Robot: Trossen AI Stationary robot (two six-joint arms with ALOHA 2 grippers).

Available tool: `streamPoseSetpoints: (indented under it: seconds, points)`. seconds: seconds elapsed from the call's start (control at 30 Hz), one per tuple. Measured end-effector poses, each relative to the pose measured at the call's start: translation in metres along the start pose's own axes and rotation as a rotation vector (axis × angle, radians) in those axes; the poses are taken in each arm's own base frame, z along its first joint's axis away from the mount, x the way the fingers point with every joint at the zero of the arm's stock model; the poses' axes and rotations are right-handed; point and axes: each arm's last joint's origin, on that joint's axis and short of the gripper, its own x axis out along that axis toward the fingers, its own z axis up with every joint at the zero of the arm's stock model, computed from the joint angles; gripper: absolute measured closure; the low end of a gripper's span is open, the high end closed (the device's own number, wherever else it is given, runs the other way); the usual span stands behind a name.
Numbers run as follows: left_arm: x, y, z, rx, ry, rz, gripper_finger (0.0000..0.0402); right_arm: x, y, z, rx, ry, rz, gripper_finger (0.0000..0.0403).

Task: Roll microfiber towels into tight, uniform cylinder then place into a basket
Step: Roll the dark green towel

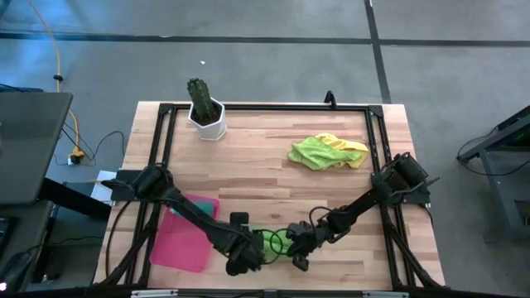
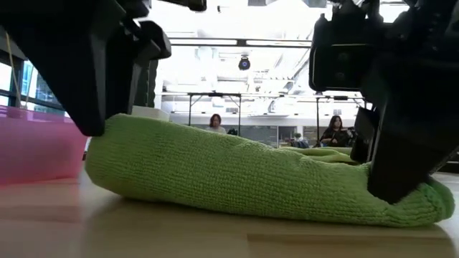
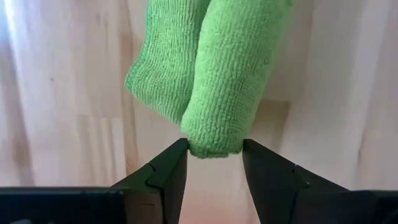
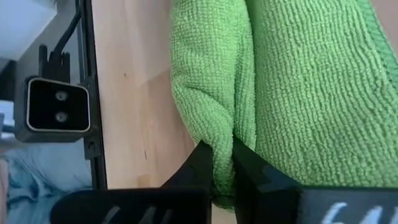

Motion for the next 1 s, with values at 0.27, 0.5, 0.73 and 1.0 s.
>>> streamPoseSetpoints:
  seconds: [0.27, 0.5, 0.73, 1.0]
  points:
    - [-0.007, -0.022, -0.016, 0.093, -0.150, 0.199, 0.0256, 0.000, 0.003, -0.004, 0.128, -0.019, -0.009, 0.0396]
    - [-0.013, -0.040, -0.029, 0.198, -0.224, 0.265, 0.0256, 0.001, 0.011, -0.014, 0.204, -0.047, 0.003, 0.0396]
    - [-0.014, -0.041, -0.020, 0.373, -0.319, 0.367, 0.0256, 0.000, 0.018, -0.023, 0.269, -0.046, 0.030, 0.0396]
    - [0.006, -0.038, 0.004, 0.534, -0.303, 0.202, 0.0256, 0.000, 0.023, -0.029, 0.278, -0.090, 0.027, 0.0396]
